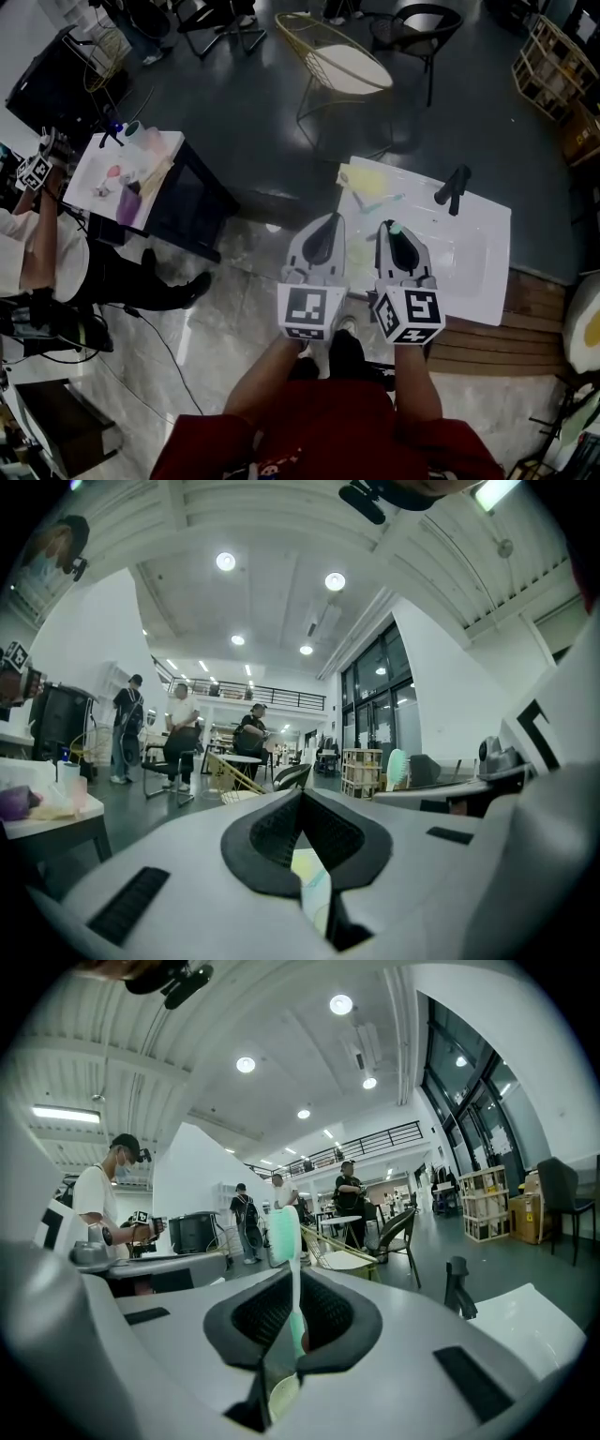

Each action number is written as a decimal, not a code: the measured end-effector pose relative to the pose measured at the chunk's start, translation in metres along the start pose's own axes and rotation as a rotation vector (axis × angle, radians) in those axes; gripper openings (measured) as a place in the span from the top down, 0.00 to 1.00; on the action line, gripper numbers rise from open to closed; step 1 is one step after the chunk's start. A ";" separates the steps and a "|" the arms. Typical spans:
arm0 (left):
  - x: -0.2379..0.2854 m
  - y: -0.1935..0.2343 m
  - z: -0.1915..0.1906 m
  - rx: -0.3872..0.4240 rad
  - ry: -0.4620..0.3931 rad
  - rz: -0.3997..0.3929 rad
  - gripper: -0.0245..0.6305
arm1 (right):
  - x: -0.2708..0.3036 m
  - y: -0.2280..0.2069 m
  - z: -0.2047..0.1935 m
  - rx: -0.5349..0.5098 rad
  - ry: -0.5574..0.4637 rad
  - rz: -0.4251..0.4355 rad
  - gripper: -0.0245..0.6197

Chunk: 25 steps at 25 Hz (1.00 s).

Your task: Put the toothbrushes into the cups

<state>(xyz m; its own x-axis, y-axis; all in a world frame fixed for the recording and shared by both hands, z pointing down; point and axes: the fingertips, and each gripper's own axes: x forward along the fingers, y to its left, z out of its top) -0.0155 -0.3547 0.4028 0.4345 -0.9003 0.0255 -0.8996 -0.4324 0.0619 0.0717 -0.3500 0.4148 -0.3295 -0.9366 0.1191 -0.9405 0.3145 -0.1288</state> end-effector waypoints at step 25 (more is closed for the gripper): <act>0.010 0.011 -0.079 -0.055 0.137 0.031 0.92 | 0.028 -0.009 -0.100 0.068 0.183 0.010 0.89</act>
<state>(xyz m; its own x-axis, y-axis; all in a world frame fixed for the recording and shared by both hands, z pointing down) -0.0173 -0.3641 0.4827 0.4118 -0.8964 0.1639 -0.9105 -0.3976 0.1135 0.0629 -0.3632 0.5181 -0.3547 -0.8878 0.2933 -0.9312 0.3071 -0.1965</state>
